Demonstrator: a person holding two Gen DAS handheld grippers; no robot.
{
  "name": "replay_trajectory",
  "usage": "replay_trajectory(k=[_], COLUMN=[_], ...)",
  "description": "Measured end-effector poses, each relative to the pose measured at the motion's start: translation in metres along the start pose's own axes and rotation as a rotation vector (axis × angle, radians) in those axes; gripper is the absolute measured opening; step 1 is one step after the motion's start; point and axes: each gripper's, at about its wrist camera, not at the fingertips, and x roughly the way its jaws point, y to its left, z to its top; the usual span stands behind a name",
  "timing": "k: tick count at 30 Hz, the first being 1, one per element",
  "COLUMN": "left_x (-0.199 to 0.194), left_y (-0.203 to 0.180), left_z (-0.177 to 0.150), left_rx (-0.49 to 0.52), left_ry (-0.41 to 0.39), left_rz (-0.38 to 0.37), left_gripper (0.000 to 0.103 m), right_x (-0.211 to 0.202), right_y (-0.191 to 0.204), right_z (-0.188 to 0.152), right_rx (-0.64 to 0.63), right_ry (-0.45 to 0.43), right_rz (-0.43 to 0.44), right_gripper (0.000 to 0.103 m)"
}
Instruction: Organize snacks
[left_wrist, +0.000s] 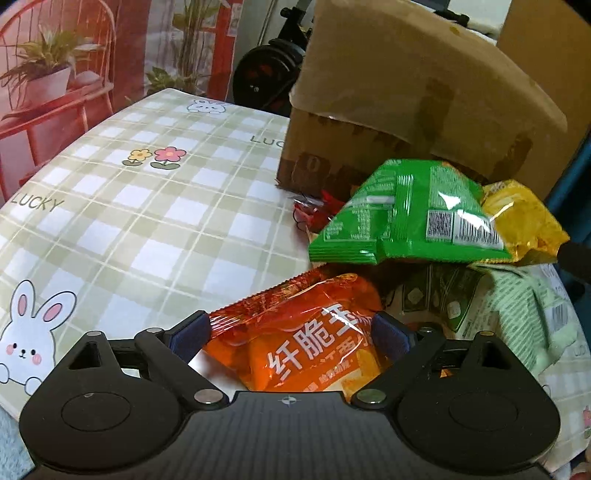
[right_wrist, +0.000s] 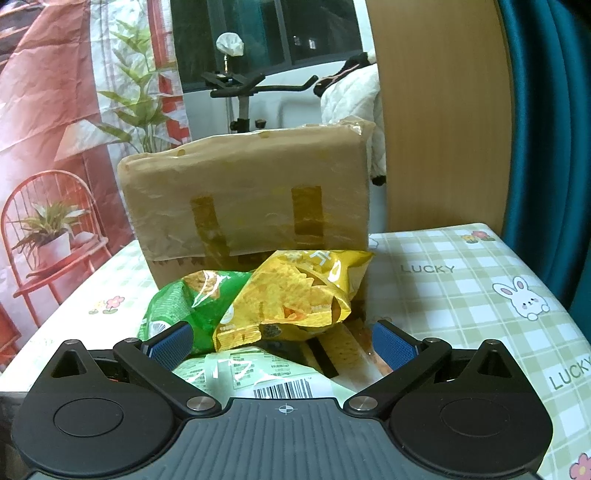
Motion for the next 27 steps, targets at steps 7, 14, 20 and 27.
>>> replay_trajectory(k=[7, 14, 20, 27], left_x=[-0.003, -0.020, -0.045, -0.055], left_y=[-0.003, 0.001, 0.016, 0.023], left_z=[-0.004, -0.001, 0.011, 0.018], left_rx=[0.039, 0.068, 0.018, -0.007], left_ry=[-0.020, -0.106, -0.221, -0.269], left_rz=[0.003, 0.036, 0.081, 0.117], left_gripper=[0.093, 0.067, 0.067, 0.067], right_x=[0.000, 0.003, 0.024, 0.079], right_y=[-0.001, -0.012, -0.026, -0.027], right_z=[0.000, 0.009, 0.032, 0.046], right_rx=[0.005, 0.028, 0.101, 0.148], right_ry=[-0.003, -0.035, -0.061, 0.059], right_rz=[0.004, 0.002, 0.041, 0.043], right_gripper=[0.103, 0.103, 0.103, 0.099])
